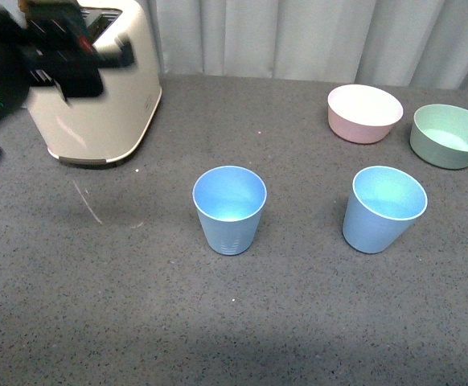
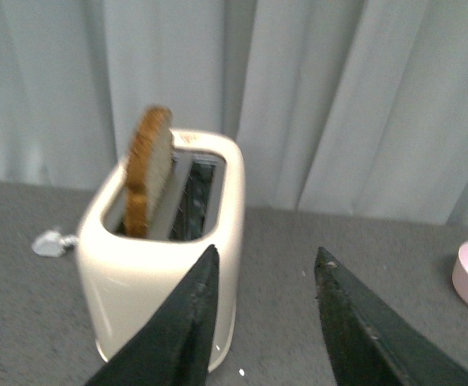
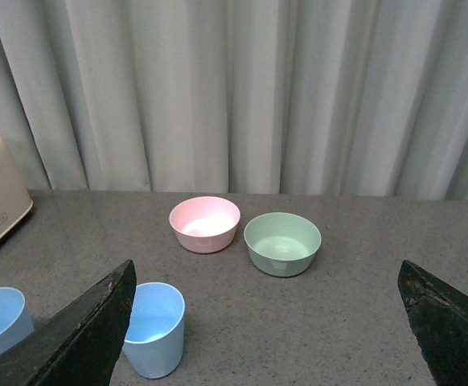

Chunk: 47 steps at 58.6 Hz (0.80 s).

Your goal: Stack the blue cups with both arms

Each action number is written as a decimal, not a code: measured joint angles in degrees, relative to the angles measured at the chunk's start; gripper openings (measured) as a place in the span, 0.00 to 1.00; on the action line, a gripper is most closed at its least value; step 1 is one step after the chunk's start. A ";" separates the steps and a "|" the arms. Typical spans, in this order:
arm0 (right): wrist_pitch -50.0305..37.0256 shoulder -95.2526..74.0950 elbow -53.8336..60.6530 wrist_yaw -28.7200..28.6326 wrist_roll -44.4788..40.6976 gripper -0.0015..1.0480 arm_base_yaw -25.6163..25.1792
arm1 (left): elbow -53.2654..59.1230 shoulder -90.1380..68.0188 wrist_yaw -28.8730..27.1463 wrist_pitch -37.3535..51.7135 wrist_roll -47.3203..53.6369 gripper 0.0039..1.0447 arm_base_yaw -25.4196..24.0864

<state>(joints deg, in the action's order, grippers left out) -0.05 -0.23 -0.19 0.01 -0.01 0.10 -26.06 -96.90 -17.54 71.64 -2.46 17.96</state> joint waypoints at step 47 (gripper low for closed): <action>0.02 0.00 0.00 -0.07 0.02 0.91 0.00 | 22.60 39.60 12.46 -18.71 1.99 0.03 -12.61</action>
<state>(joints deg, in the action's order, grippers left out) -0.03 -0.23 -0.19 -0.05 0.01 0.10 -3.46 -57.30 -5.08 52.93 -0.47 5.34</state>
